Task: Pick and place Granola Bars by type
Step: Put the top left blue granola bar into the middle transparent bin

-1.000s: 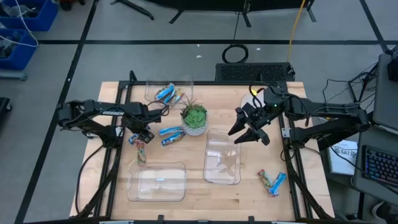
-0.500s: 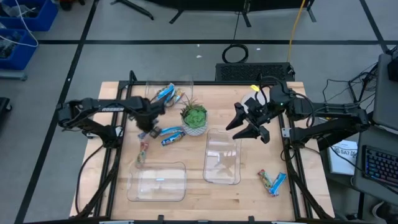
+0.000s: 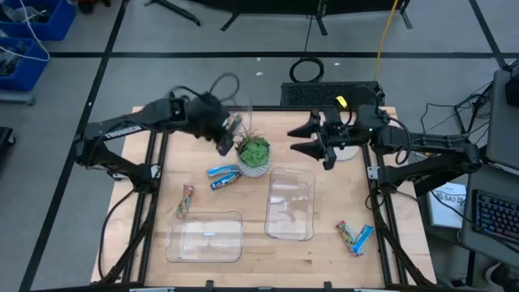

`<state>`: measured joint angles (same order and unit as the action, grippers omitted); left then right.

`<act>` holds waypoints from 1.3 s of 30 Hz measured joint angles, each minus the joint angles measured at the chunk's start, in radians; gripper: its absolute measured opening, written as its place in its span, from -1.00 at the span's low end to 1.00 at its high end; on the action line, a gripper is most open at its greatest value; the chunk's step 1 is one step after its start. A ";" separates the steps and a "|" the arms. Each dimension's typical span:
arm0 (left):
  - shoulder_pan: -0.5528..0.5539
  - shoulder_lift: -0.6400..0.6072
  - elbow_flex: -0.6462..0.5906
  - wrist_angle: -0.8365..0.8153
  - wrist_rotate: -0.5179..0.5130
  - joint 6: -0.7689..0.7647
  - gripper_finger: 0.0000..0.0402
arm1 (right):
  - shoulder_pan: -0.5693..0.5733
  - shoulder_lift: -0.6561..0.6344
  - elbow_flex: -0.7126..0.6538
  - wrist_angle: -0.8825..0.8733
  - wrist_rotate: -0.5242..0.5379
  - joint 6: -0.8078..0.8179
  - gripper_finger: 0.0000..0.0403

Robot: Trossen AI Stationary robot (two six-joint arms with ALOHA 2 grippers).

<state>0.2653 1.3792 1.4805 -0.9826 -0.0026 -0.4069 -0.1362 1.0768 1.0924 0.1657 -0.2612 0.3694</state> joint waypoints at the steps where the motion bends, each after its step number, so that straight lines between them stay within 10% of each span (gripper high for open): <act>1: -0.012 0.000 0.033 0.045 -0.002 0.015 -0.93 | -0.005 0.008 0.000 0.023 0.006 -0.011 0.07; 11: -0.069 0.026 0.114 0.357 -0.003 0.043 -0.93 | -0.016 0.141 0.001 0.227 0.208 -0.026 0.06; 29: -0.157 0.115 0.114 0.487 0.051 0.058 -0.92 | -0.035 0.249 0.000 0.296 0.207 -0.018 0.03; 39: -0.144 0.140 0.114 0.521 0.128 0.039 -0.76 | -0.033 0.239 0.000 0.287 0.153 0.026 -0.86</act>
<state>0.1211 1.5194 1.5940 -0.4615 0.1257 -0.3682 -0.1688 1.3160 1.0927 0.4524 -0.1086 0.3959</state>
